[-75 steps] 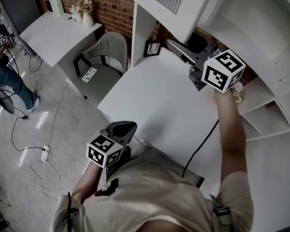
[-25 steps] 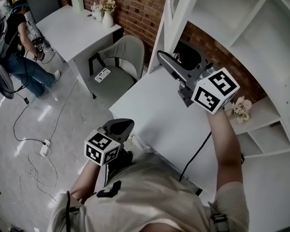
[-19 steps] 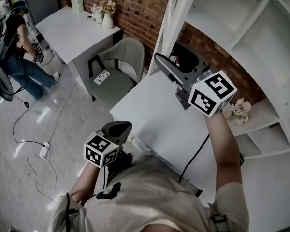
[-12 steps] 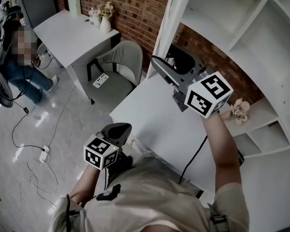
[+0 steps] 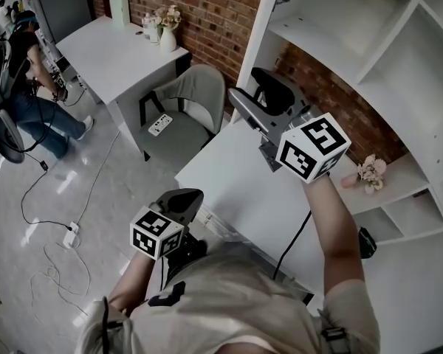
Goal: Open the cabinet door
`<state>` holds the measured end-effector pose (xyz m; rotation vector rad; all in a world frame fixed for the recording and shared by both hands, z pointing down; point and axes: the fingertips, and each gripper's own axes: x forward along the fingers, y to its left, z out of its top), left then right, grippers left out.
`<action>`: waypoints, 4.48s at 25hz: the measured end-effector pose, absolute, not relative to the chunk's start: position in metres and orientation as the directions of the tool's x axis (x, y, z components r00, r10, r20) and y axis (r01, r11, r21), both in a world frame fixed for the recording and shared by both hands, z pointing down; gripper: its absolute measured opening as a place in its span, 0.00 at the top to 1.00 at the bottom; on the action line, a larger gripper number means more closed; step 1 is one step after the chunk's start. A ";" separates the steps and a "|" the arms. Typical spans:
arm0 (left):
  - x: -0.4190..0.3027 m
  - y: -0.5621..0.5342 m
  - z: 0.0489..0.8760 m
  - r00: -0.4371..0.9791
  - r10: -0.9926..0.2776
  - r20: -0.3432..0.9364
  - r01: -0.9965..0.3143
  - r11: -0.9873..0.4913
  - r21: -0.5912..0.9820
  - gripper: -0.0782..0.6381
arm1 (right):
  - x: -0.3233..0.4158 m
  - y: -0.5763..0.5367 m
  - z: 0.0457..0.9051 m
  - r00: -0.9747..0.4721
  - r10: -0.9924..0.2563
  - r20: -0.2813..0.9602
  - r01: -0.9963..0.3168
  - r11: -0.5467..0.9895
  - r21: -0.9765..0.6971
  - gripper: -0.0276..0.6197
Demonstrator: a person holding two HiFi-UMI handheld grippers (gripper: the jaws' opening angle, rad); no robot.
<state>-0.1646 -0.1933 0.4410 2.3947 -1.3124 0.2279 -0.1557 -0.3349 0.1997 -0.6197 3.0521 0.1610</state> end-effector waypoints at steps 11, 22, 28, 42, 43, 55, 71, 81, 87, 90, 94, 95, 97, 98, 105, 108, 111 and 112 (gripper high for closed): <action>-0.201 -0.193 0.447 0.511 -0.794 0.328 -0.857 -0.440 0.270 0.87 | -0.187 -0.333 0.200 -0.901 -0.429 -0.063 -0.433 0.894 0.117 0.56; -0.224 -0.202 0.448 0.493 -0.806 0.327 -0.866 -0.418 0.274 0.87 | -0.209 -0.336 0.199 -0.877 -0.471 -0.094 -0.480 0.869 0.117 0.56; -0.239 -0.202 0.452 0.476 -0.815 0.329 -0.872 -0.391 0.294 0.87 | -0.226 -0.341 0.197 -0.879 -0.469 -0.088 -0.477 0.871 0.118 0.57; -0.273 -0.203 0.463 0.432 -0.833 0.346 -0.887 -0.323 0.330 0.87 | -0.261 -0.352 0.196 -0.878 -0.469 -0.097 -0.478 0.869 0.129 0.58; -0.273 -0.204 0.463 0.433 -0.832 0.347 -0.886 -0.324 0.331 0.87 | -0.261 -0.352 0.196 -0.882 -0.461 -0.099 -0.471 0.872 0.131 0.58; -0.251 -0.218 0.454 0.472 -0.804 0.362 -0.875 -0.376 0.305 0.87 | -0.250 -0.346 0.195 -0.929 -0.359 -0.086 -0.367 0.923 0.114 0.59; -0.153 -0.232 0.434 0.580 -0.734 0.352 -0.814 -0.532 0.231 0.87 | -0.125 -0.303 0.226 -0.926 -0.377 -0.019 -0.378 0.925 0.037 0.91; -0.076 -0.213 0.427 0.618 -0.699 0.360 -0.783 -0.589 0.202 0.87 | -0.042 -0.267 0.248 -0.921 -0.390 -0.007 -0.387 0.916 -0.104 0.91; -0.028 -0.196 0.421 0.643 -0.676 0.360 -0.761 -0.620 0.194 0.87 | 0.010 -0.244 0.259 -0.908 -0.419 -0.018 -0.403 0.883 -0.239 0.91; -0.010 -0.190 0.422 0.657 -0.664 0.358 -0.747 -0.638 0.187 0.87 | 0.033 -0.234 0.264 -0.898 -0.438 -0.034 -0.411 0.865 -0.287 0.91; 0.007 -0.178 0.419 0.671 -0.654 0.351 -0.733 -0.658 0.175 0.87 | 0.065 -0.216 0.270 -0.873 -0.484 -0.061 -0.438 0.833 -0.337 0.91; 0.011 -0.176 0.418 0.675 -0.650 0.349 -0.729 -0.662 0.174 0.87 | 0.074 -0.213 0.272 -0.865 -0.497 -0.065 -0.446 0.823 -0.351 0.91; 0.020 -0.174 0.416 0.684 -0.644 0.344 -0.719 -0.674 0.169 0.87 | 0.090 -0.208 0.278 -0.850 -0.523 -0.072 -0.461 0.802 -0.380 0.91; 0.024 -0.171 0.416 0.687 -0.641 0.343 -0.716 -0.677 0.170 0.87 | 0.098 -0.205 0.281 -0.842 -0.535 -0.073 -0.469 0.790 -0.395 0.91; 0.046 -0.140 0.428 0.706 -0.599 0.378 -0.693 -0.695 0.191 0.87 | 0.140 -0.178 0.323 -0.783 -0.622 -0.030 -0.522 0.682 -0.513 0.91; 0.036 -0.137 0.428 0.696 -0.605 0.386 -0.702 -0.686 0.191 0.87 | 0.141 -0.172 0.342 -0.773 -0.634 0.002 -0.531 0.646 -0.549 0.91; 0.016 -0.135 0.422 0.690 -0.619 0.376 -0.711 -0.677 0.189 0.87 | 0.128 -0.161 0.358 -0.781 -0.623 0.047 -0.535 0.628 -0.565 0.91; 0.007 -0.135 0.421 0.689 -0.621 0.373 -0.712 -0.677 0.187 0.87 | 0.121 -0.159 0.362 -0.783 -0.619 0.064 -0.539 0.624 -0.565 0.91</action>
